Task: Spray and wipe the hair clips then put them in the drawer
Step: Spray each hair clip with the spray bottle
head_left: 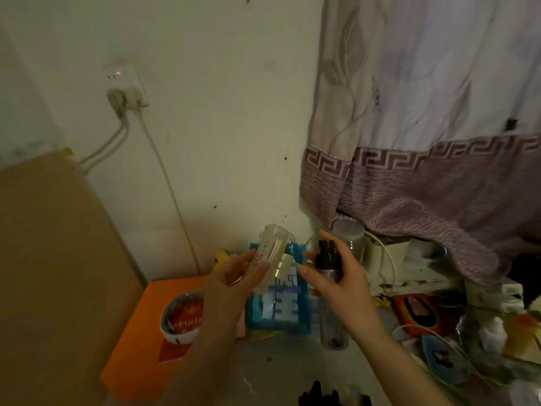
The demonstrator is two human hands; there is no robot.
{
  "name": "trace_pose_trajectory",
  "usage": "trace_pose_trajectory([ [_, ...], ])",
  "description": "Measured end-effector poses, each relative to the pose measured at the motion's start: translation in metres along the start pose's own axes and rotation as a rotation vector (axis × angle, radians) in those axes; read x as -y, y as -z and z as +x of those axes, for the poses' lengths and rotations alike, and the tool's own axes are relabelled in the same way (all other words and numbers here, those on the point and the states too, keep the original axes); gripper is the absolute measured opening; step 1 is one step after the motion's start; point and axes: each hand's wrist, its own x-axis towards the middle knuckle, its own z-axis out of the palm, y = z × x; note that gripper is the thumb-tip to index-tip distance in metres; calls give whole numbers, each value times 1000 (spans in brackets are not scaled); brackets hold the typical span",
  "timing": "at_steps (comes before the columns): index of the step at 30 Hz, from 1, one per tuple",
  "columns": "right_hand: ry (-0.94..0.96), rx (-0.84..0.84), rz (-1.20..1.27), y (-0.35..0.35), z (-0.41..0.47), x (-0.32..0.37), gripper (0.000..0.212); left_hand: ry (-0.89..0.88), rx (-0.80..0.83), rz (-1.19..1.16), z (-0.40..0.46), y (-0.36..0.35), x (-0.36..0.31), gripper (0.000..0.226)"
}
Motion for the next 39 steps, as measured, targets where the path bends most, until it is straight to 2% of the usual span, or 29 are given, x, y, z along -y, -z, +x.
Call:
trace_pose_trajectory([
  [7, 257, -61, -100, 10, 26, 69, 74, -224, 10, 43, 24, -13, -61, 31],
  [11, 342, -98, -131, 17, 37, 104, 80, -371, -4, 73, 32, -21, -85, 28],
  [18, 488, -118, -155, 24, 55, 148, 80, -447, -61, 84, 50, -27, -115, 33],
  [28, 592, -59, -12, 28, 66, 196, 67, -542, -54, 27, 57, -36, -170, 47],
  [31, 657, -73, -100, 29, 66, 208, 61, -556, -34, -10, 59, -38, -183, 48],
  [35, 769, -134, -249, 28, 67, 218, 38, -549, -1, -52, 60, -42, -195, 47],
  [39, 855, -139, -366, 25, 67, 224, 35, -528, 20, -76, 58, -45, -197, 48],
])
